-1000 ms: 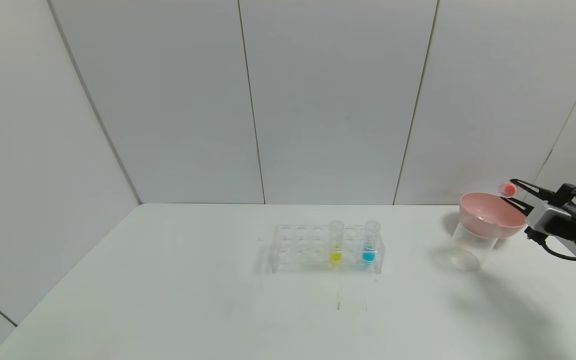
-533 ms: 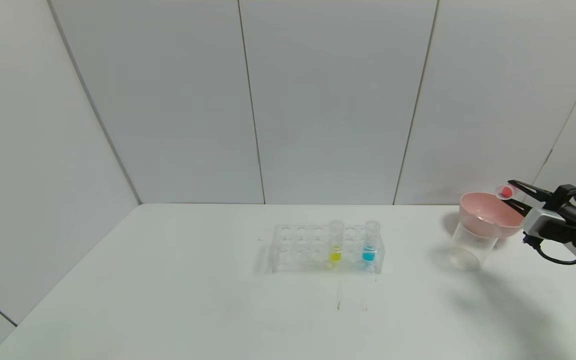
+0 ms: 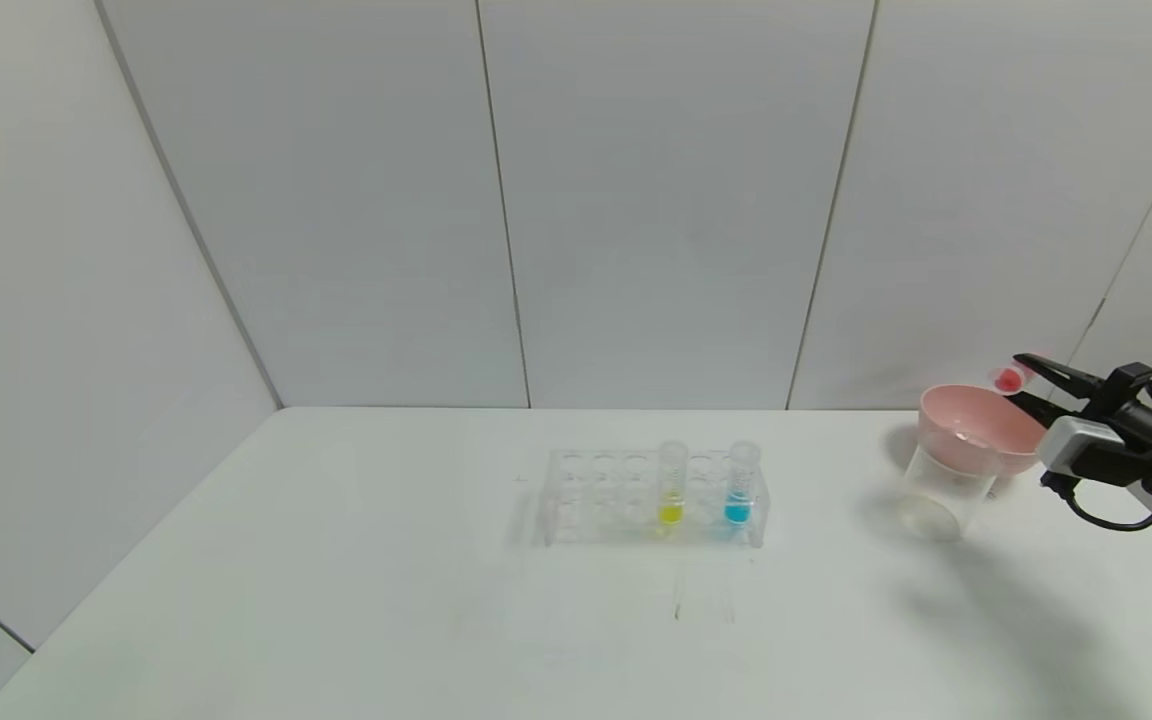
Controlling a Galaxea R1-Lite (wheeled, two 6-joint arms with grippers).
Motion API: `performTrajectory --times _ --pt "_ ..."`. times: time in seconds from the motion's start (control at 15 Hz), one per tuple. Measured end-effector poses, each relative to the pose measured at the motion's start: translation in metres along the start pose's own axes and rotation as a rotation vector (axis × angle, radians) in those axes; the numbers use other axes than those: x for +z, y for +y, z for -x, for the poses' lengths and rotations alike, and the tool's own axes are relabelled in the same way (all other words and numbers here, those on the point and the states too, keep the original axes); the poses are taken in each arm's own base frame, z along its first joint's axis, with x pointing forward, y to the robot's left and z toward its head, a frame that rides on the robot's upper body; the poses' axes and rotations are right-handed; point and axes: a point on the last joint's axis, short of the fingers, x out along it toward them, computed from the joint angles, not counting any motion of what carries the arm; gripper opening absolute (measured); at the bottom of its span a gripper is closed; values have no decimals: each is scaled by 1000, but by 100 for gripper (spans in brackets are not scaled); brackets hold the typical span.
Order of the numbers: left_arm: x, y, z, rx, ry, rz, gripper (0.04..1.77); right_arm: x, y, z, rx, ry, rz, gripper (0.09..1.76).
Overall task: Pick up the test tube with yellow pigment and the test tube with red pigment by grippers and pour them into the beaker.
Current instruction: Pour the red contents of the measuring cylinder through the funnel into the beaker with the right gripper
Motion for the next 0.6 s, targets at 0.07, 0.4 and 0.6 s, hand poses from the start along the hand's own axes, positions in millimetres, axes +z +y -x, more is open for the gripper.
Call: performTrajectory --times 0.07,0.4,0.6 --pt "0 0 0 0 0 0 176 0 0 0 1 -1 15 49" --pt "0 0 0 0 0 0 176 0 0 0 -14 -2 86 49" --pt "0 0 0 0 0 0 176 0 1 0 -13 5 118 49"
